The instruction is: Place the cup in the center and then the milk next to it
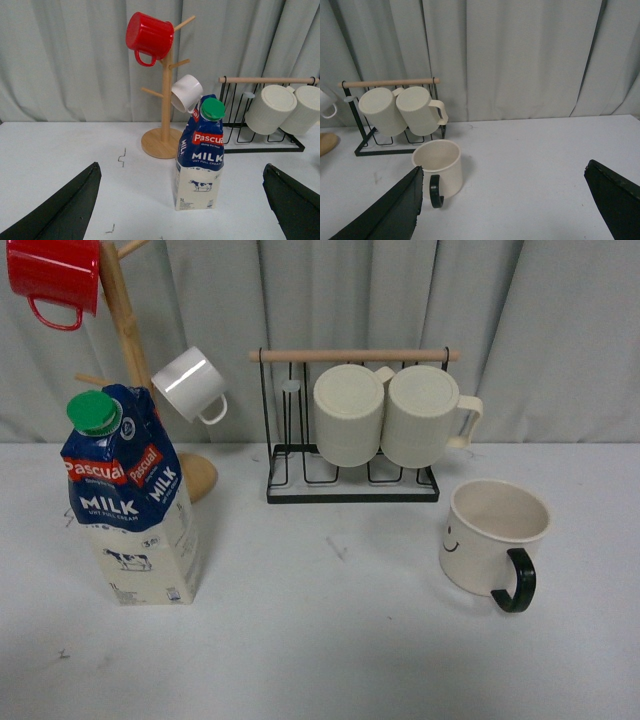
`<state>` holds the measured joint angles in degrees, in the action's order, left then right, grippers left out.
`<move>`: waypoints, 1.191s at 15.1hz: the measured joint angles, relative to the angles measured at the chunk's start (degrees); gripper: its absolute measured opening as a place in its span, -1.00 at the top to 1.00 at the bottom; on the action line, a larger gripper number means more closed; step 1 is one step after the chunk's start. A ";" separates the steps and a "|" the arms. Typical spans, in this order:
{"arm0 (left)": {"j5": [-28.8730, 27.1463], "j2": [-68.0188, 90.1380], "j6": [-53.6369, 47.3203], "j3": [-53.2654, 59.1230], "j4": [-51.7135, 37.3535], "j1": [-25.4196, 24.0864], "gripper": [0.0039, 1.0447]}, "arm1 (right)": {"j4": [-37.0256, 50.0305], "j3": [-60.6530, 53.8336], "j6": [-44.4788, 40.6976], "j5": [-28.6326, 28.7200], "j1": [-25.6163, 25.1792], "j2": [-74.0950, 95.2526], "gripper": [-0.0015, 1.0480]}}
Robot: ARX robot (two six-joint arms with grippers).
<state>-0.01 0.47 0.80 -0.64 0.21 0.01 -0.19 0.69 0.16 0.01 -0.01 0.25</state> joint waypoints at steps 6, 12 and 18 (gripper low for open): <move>0.00 0.00 0.00 0.00 0.00 0.00 -0.88 | 0.00 0.00 0.00 0.00 0.00 0.00 -0.87; 0.02 0.00 0.00 0.00 0.00 0.00 -0.88 | 0.00 0.00 0.00 0.00 0.00 0.00 -0.87; 0.02 0.00 0.00 0.00 0.00 0.00 -0.88 | -0.02 0.00 0.00 0.00 0.00 0.00 -0.87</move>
<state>0.01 0.47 0.80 -0.64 0.21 0.01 -0.21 0.69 0.16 0.01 -0.01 0.25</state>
